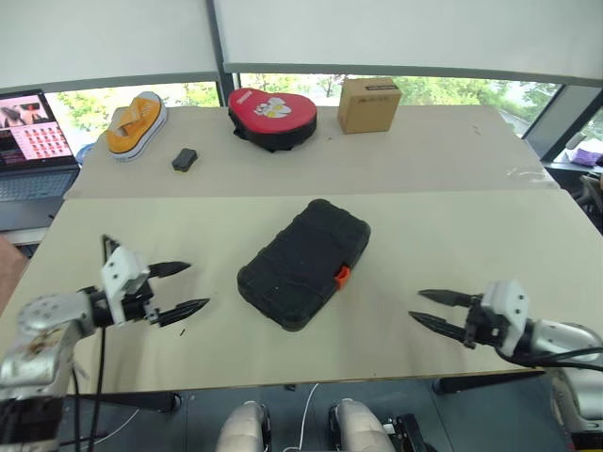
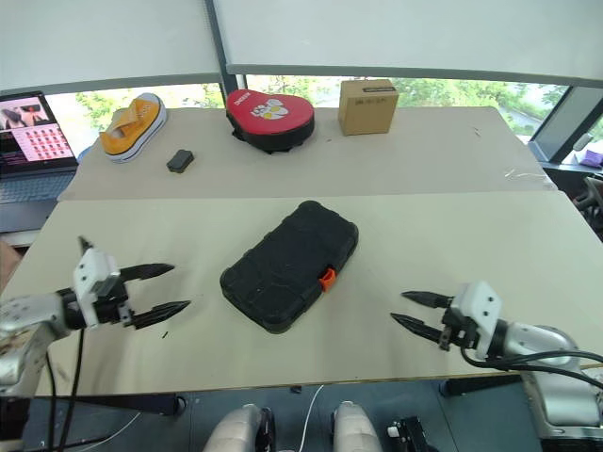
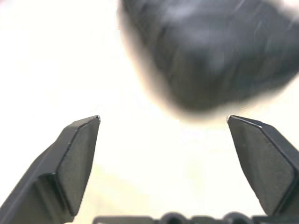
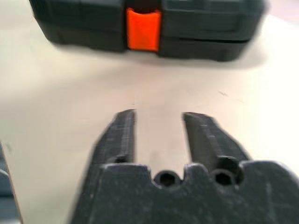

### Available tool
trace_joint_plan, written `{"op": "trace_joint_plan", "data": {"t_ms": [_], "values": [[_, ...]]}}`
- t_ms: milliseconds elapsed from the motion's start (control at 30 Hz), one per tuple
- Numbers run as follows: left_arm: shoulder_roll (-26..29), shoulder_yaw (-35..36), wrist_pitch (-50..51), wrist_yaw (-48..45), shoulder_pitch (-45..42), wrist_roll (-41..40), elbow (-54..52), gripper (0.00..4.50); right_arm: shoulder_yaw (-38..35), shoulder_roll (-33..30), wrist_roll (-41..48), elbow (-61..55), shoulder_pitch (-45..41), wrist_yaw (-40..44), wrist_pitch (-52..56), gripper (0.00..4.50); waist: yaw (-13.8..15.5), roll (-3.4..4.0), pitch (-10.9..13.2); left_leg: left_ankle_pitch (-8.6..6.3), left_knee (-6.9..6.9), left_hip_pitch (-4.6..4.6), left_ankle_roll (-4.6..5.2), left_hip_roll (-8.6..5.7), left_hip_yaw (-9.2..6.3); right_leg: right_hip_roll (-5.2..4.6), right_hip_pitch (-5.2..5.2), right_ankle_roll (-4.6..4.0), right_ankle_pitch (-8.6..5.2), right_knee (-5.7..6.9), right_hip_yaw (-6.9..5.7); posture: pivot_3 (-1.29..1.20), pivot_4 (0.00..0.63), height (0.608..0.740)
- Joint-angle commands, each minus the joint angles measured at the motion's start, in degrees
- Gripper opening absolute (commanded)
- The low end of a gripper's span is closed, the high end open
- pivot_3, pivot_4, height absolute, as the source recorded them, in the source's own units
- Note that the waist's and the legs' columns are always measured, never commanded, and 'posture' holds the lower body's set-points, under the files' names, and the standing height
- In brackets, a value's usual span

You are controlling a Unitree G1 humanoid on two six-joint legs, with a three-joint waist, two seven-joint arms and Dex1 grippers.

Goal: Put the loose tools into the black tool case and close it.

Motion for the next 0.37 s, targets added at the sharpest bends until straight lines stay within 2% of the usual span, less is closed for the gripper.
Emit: {"op": "trace_joint_plan", "data": {"t_ms": [33,67,100,233,367], "values": [[-0.2,5.9,-5.3,2.3,8.5,1.5,-4.0,4.50,-2.0,-2.0,-1.4,5.8,-2.3,4.0,-9.7,3.81,0.3,-0.09,0.1,0.00,0.00,0.00,0.00,-0.01,0.04,-0.04,0.00,0.00,0.01,-0.03,0.01,0.00,0.150,0.740],[-0.4,6.3,-6.3,2.6,10.3,1.9,-4.3,4.50,-1.9,-2.2,-1.1,7.8,-3.0,5.6,-11.6,4.26,0.5,-0.12,0.2,-0.01,0.00,-0.01,0.01,-0.02,0.09,-0.09,-0.01,0.00,0.01,-0.06,0.01,0.00,0.150,0.740],[-0.9,6.5,-7.8,3.3,11.2,2.2,-4.2,4.50,-1.6,-2.4,-1.3,9.6,-3.7,6.3,-12.6,4.49,0.7,-0.14,0.2,-0.02,0.00,-0.01,0.01,-0.03,0.11,-0.17,0.00,-0.02,0.02,-0.11,0.01,0.00,0.150,0.740],[-2.4,6.4,-9.7,6.2,11.9,2.3,-4.7,4.50,-0.7,-2.5,-0.1,12.8,-6.0,7.1,-10.4,4.49,1.7,-0.12,0.2,-0.02,0.00,-0.04,0.00,-0.02,0.15,-0.60,-0.03,-0.10,0.05,-0.11,-0.12,0.00,0.150,0.740],[-3.7,5.8,-11.1,8.0,12.8,2.2,-6.0,4.50,-0.4,-1.7,-1.1,16.6,-9.2,7.1,-13.0,4.49,1.6,-0.12,0.2,-0.03,0.00,-0.06,-0.02,-0.01,0.19,-0.81,-0.01,-0.11,0.06,-0.10,-0.15,0.00,0.150,0.740]]}}
